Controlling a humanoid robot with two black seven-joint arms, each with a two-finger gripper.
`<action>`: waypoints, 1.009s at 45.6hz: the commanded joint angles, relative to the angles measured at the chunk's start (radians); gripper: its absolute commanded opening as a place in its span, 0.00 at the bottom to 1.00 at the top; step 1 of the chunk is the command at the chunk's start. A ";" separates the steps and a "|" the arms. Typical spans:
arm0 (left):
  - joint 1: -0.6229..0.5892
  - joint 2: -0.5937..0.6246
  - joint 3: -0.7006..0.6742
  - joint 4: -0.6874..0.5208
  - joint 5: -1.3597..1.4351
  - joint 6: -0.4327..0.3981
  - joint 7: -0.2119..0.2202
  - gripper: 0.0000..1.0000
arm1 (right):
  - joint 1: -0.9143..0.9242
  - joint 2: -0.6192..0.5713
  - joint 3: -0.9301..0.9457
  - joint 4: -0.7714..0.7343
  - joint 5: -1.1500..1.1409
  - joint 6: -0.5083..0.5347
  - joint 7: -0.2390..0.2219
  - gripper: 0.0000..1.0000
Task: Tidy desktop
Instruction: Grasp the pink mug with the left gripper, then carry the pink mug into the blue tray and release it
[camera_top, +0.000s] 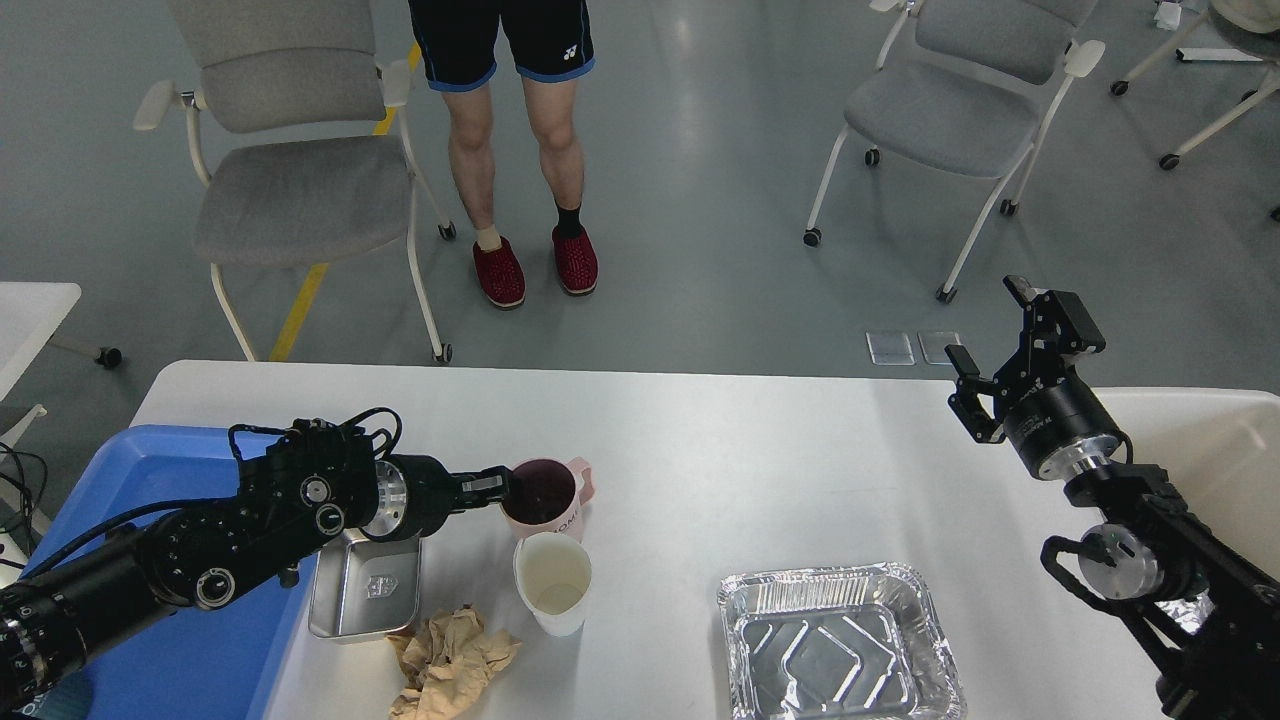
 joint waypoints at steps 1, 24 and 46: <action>-0.002 -0.003 -0.002 -0.001 -0.003 -0.005 0.052 0.00 | -0.002 0.000 0.000 0.000 0.000 0.000 0.000 1.00; -0.208 0.462 -0.045 -0.407 -0.016 -0.241 0.072 0.00 | -0.007 0.006 0.000 -0.002 0.000 -0.002 0.001 1.00; 0.091 0.907 -0.073 -0.534 -0.142 -0.182 0.104 0.00 | -0.004 0.029 -0.002 -0.011 0.000 -0.002 0.001 1.00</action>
